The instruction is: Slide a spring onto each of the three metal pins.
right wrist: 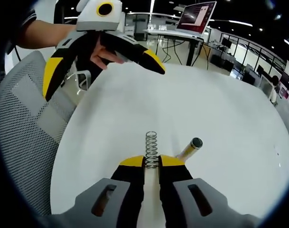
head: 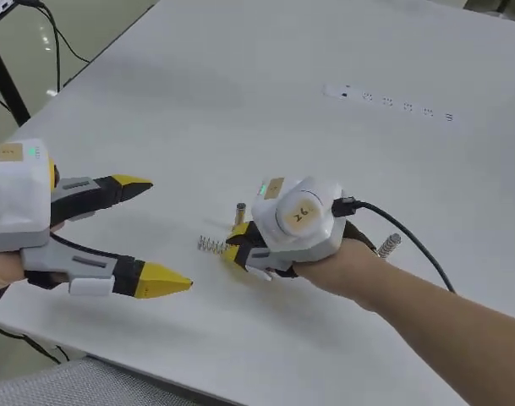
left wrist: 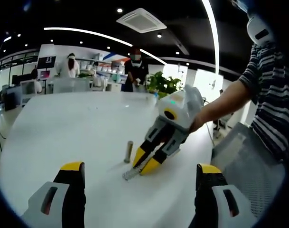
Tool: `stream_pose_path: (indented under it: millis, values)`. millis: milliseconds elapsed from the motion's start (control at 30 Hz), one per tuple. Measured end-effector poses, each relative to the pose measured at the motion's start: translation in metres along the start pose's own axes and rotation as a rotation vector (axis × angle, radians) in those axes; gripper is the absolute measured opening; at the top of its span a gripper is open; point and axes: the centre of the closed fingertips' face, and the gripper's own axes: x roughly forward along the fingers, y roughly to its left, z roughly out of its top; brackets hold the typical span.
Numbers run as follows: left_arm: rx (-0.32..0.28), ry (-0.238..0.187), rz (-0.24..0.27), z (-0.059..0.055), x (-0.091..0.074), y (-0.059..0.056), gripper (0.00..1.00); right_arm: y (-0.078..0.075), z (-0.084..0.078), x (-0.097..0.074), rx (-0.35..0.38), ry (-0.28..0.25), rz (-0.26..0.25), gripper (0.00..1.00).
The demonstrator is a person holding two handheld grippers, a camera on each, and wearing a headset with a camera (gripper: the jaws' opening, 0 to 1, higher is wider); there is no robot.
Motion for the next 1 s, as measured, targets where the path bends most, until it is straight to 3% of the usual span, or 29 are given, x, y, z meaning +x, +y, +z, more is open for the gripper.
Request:
stream_pose_path:
  millis: [167, 433, 600, 700, 867, 1000]
  values:
    - [0.005, 0.003, -0.005, 0.001, 0.001, -0.001, 0.94, -0.002, 0.006, -0.004, 0.011, -0.028, -0.006, 0.08]
    - [0.015, 0.01, -0.03, 0.003, 0.006, -0.008, 0.92, 0.004, 0.015, -0.032, 0.001, -0.071, -0.003, 0.08]
    - [0.027, 0.012, -0.063, 0.005, 0.01, -0.017, 0.88, 0.009, 0.012, -0.048, -0.003, -0.079, -0.004, 0.08]
    - [0.069, 0.012, -0.084, 0.008, 0.011, -0.024, 0.85, 0.012, 0.009, -0.057, 0.003, -0.089, -0.006, 0.08]
    - [0.071, 0.038, -0.13, 0.005, 0.015, -0.032, 0.78, 0.018, 0.004, -0.074, -0.018, -0.089, -0.004, 0.08]
    - [0.063, 0.034, -0.148, 0.007, 0.017, -0.035, 0.73, 0.019, 0.0, -0.085, -0.039, -0.084, -0.009, 0.08]
